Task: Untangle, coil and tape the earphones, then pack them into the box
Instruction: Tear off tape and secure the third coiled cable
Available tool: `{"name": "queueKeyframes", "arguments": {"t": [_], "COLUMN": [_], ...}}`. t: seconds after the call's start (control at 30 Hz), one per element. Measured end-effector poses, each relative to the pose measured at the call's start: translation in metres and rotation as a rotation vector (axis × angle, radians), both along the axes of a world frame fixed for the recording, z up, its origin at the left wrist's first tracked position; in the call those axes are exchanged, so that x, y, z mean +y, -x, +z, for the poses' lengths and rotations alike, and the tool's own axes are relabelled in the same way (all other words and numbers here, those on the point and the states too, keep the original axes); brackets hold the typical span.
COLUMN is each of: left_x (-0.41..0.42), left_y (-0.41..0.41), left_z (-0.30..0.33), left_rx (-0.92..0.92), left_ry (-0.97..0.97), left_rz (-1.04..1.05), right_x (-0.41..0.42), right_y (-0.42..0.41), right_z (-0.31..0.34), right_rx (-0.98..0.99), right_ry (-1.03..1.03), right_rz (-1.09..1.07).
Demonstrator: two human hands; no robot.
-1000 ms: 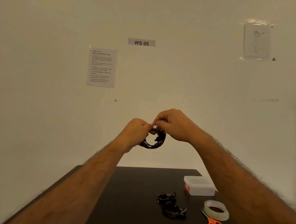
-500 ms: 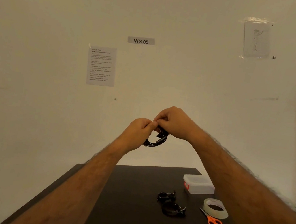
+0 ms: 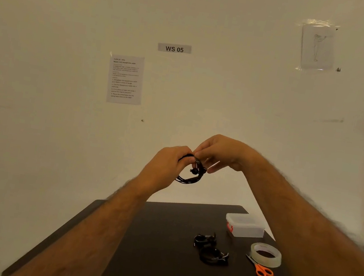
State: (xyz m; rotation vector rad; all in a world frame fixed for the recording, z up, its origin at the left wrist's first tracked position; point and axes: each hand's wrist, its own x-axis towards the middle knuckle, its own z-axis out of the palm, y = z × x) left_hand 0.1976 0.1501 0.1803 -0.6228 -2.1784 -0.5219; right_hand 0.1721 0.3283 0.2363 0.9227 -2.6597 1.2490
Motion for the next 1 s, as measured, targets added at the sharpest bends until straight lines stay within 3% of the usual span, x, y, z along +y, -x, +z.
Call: {"name": "queueKeyframes", "arguments": {"t": [0.33,0.57,1.0], "left_x": [-0.002,-0.001,0.002], "left_y": [0.000,-0.004,-0.003], "left_z": [-0.002,-0.001,-0.002], "left_rx": [0.280,0.458,0.268], "left_ry": [0.161,0.219,0.155], "left_rz": [0.013,0.066,-0.006], "right_x": [0.008,0.008,0.006], "right_y": [0.011,0.015,0.016], "right_z": [-0.005,-0.008,-0.007], "right_rx": [-0.305,-0.332,-0.207], "right_ry": [0.126,0.154,-0.059], "right_rz": [0.102,0.105,0.022]}}
